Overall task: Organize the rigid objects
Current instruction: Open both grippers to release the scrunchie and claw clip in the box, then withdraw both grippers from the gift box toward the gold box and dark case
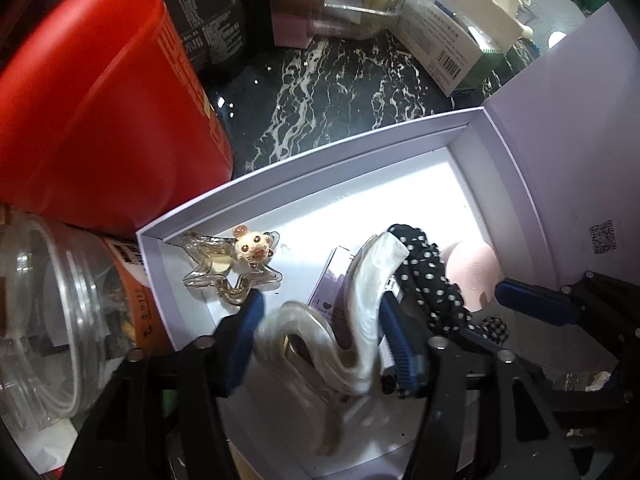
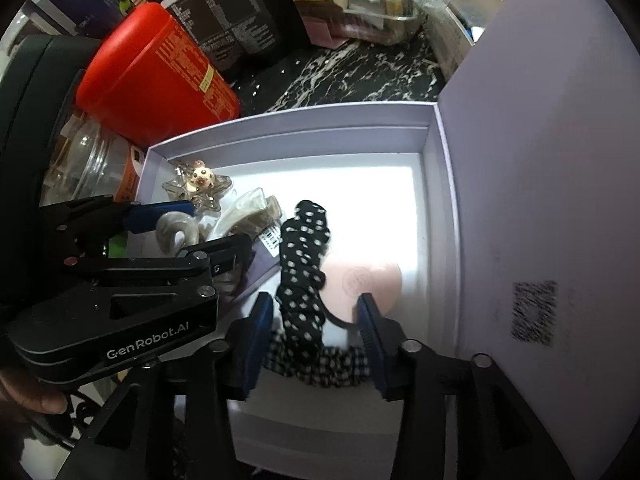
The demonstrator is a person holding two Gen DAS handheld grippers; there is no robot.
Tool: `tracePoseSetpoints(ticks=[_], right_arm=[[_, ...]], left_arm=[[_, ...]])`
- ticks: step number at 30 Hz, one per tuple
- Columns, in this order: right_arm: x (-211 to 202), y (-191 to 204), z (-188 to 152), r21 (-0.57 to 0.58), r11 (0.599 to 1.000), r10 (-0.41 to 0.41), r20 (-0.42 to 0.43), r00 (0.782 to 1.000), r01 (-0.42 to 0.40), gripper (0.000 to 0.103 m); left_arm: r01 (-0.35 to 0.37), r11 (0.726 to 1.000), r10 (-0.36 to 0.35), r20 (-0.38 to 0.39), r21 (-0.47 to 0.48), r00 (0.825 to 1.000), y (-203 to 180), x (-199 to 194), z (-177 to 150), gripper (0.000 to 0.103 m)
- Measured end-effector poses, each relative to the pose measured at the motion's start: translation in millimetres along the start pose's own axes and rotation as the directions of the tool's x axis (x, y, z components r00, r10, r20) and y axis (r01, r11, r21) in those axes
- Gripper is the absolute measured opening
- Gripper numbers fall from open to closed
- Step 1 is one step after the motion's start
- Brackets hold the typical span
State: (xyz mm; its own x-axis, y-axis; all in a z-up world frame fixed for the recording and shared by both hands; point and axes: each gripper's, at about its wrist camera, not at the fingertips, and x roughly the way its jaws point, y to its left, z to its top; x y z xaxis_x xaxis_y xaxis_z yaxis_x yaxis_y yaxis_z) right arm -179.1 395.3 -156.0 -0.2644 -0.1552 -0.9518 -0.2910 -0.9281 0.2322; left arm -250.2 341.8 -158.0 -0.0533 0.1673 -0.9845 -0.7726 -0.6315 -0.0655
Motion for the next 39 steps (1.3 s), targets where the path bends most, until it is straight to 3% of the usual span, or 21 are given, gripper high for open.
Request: tracePoseSetpoints(ticks=[5, 11, 39], right_arm=[[-12.2, 5.0, -4.8, -0.007, 1.000, -0.008, 0.014, 1.000, 0.008, 0.047], [-28.4, 12.9, -12.2, -0.028, 1.000, -0.003, 0.037, 0.999, 0.004, 0.050], [-89.2, 59.8, -59.0, -0.066, 0.998, 0.001, 0.140, 0.990, 0.009, 0.062]], left_arm=[[-0.031, 1.000, 0.031, 0.021, -0.004, 0.999, -8.9, -14.4, -9.3, 0.074], [-0.047, 0.999, 0.048, 0.052, -0.013, 0.998, 5.8, -31.0, -4.9, 0.074], [-0.065, 0.995, 0.076, 0.150, -0.079, 0.986, 3.0, -114.0, -70.8, 0.074]])
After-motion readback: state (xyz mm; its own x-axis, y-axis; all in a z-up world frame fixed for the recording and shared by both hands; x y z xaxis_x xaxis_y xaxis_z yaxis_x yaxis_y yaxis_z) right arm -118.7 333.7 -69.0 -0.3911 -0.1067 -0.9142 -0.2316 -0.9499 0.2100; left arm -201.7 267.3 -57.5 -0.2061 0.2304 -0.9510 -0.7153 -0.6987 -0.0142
